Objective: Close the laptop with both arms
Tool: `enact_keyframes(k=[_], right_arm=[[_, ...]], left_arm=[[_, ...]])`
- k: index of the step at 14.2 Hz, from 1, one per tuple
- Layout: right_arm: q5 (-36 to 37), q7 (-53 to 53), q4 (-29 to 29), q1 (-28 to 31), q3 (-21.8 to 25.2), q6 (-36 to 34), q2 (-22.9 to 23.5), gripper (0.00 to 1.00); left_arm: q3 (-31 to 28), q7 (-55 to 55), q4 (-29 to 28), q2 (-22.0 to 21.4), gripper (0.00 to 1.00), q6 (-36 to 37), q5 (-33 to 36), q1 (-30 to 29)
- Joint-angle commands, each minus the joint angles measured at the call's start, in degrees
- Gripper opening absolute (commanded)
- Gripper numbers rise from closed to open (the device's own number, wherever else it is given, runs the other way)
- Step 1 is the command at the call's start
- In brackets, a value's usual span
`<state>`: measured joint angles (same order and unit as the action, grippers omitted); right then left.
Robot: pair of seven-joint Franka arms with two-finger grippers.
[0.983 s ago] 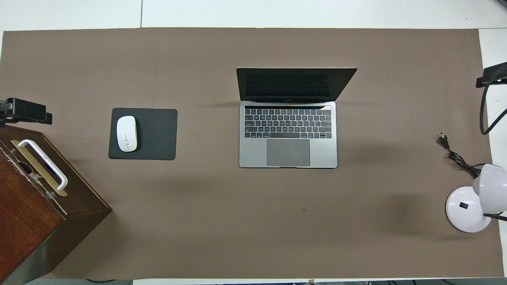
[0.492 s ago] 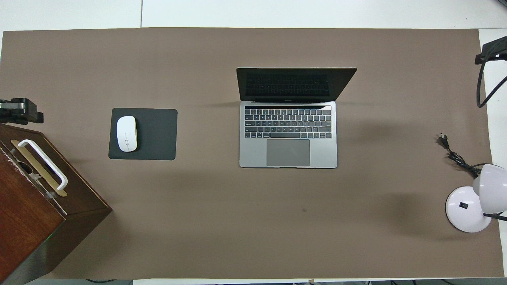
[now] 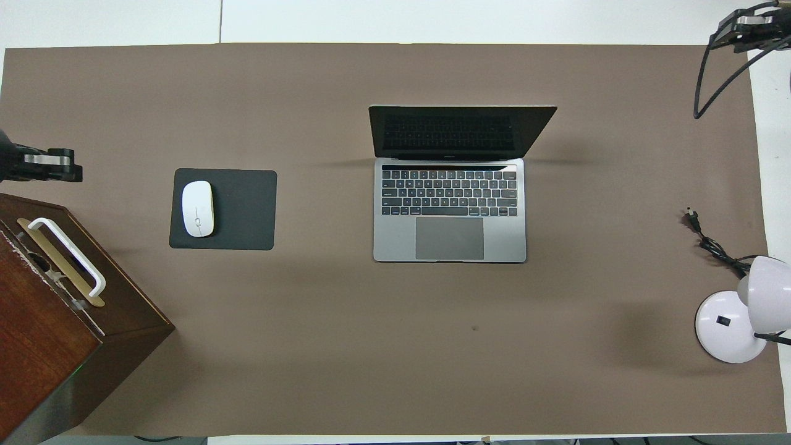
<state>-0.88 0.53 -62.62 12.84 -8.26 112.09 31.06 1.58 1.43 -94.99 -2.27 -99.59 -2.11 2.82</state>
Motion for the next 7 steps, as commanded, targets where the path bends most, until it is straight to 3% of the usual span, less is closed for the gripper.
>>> enact_keyframes(k=[1, 7], right_arm=[[-0.17, 0.00, 5.74, -1.92, -1.06, 1.90, 4.35, 0.00], [2.63, -5.09, 6.11, -8.78, 0.26, 3.84, 4.89, 0.00]], left_arm=[[-0.53, 1.82, -6.68, -3.61, 0.00, -5.42, -2.09, 3.40], [-0.53, 1.47, -26.18, -11.87, 0.00, -26.24, -5.44, 10.88]])
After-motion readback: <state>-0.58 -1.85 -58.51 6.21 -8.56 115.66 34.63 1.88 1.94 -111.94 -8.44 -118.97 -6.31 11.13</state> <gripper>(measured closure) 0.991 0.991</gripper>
